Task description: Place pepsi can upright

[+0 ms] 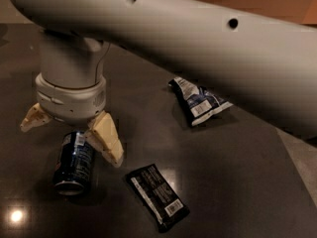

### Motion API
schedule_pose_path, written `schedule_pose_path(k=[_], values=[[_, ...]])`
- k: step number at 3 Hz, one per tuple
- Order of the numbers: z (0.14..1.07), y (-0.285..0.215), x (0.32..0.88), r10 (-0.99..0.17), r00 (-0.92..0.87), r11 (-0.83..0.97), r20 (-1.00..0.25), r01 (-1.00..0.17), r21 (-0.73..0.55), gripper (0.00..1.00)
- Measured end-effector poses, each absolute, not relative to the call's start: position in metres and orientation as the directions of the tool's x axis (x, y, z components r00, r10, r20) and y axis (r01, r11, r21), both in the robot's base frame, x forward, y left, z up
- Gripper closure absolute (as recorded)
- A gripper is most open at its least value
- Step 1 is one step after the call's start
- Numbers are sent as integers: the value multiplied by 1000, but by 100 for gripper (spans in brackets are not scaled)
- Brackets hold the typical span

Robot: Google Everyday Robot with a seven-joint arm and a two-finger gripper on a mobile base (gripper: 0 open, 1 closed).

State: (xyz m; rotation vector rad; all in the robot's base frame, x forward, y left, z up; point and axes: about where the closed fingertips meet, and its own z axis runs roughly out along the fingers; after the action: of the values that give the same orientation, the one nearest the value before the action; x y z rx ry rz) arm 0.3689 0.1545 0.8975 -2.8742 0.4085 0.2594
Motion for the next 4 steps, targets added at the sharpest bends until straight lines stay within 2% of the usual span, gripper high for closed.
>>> schedule_pose_path(k=[2, 4], values=[[873, 168, 356, -118, 985, -978, -124, -137, -157, 0], [850, 171, 353, -56, 997, -995, -51, -59, -79, 0]])
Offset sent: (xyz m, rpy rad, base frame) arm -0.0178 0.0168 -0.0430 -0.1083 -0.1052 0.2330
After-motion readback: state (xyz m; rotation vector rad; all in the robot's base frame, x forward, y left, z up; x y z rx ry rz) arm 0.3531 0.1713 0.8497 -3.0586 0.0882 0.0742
